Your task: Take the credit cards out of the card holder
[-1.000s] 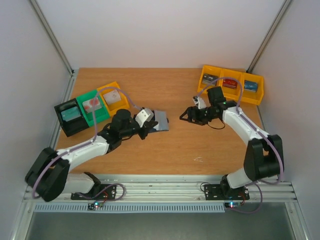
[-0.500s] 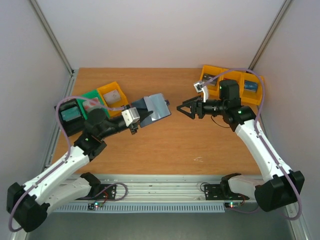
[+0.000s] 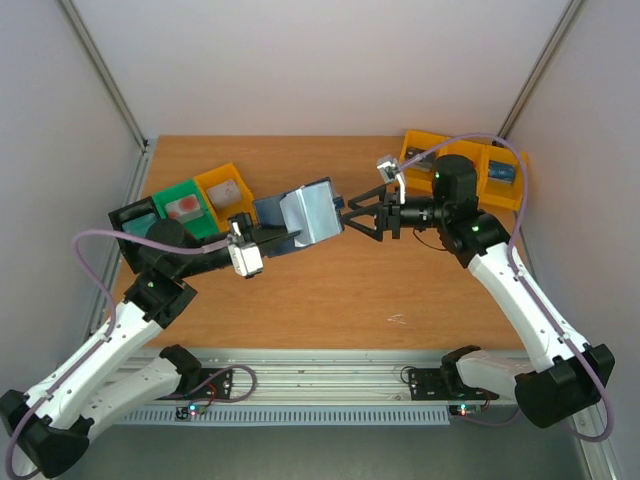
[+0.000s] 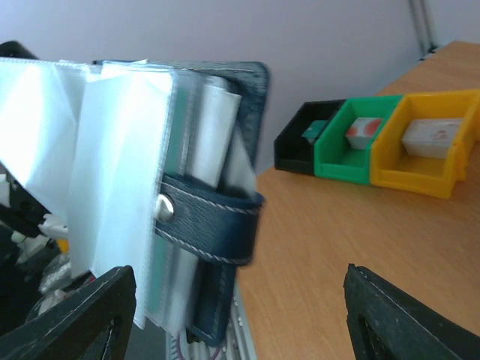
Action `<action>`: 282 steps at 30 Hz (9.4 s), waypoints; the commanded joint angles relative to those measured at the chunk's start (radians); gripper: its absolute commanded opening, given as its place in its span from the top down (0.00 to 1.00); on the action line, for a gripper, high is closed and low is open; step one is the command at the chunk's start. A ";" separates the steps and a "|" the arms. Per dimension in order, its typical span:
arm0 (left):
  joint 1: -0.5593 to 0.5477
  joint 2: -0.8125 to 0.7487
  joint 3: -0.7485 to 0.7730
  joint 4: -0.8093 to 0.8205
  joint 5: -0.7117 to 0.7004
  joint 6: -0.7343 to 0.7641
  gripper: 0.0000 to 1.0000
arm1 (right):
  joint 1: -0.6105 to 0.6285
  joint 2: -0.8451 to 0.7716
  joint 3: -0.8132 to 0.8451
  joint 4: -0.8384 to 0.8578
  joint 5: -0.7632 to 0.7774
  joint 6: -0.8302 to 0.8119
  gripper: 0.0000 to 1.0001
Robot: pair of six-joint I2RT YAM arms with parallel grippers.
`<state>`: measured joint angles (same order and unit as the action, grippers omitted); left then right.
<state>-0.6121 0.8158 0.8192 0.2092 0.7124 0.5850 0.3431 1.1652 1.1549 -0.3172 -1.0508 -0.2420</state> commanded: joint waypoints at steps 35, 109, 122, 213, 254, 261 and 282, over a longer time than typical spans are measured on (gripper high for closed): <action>-0.002 -0.034 0.032 0.052 0.076 0.130 1.00 | 0.181 0.123 0.150 -0.060 -0.115 -0.090 0.24; 0.167 -0.082 -0.049 -0.136 -0.014 -0.777 0.13 | 0.407 0.053 0.393 -0.272 0.253 -0.168 0.96; 0.167 -0.133 -0.031 -0.121 0.137 -0.771 0.91 | 0.340 0.073 0.335 -0.203 0.158 -0.095 0.92; 0.130 -0.050 -0.059 -0.116 0.108 -0.715 0.72 | 0.430 0.216 0.490 -0.342 0.147 -0.124 0.97; 0.178 -0.093 -0.062 -0.106 0.178 -0.820 1.00 | 0.237 0.152 0.445 -0.521 -0.003 -0.225 0.98; 0.179 -0.098 -0.062 -0.135 0.173 -0.811 1.00 | 0.233 0.150 0.451 -0.540 -0.008 -0.234 0.99; 0.216 -0.362 -0.134 -0.394 -0.372 0.482 1.00 | -0.087 0.254 0.221 -0.553 0.203 0.074 0.99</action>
<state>-0.3992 0.5293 0.7101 -0.1959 0.4187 0.5621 0.2573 1.4338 1.3949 -0.8799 -0.8669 -0.2249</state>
